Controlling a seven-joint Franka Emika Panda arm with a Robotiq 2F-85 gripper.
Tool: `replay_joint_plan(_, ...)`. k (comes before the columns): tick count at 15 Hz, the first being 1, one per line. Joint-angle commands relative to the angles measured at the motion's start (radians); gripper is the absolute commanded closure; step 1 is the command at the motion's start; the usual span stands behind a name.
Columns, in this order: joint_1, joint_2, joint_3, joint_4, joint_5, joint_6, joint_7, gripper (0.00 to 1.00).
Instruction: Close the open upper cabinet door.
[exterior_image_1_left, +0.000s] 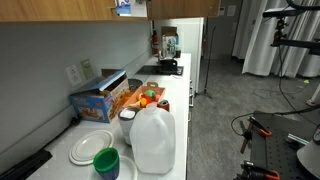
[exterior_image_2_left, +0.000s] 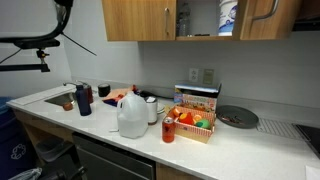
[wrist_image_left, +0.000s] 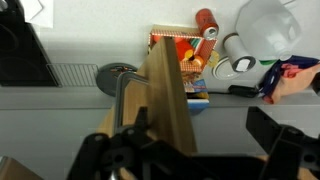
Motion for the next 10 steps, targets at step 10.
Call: replay_joint_plan(10, 0.017, 0.021, -0.020, 0.027, 0.134, -0.117, -0.096, 0.00)
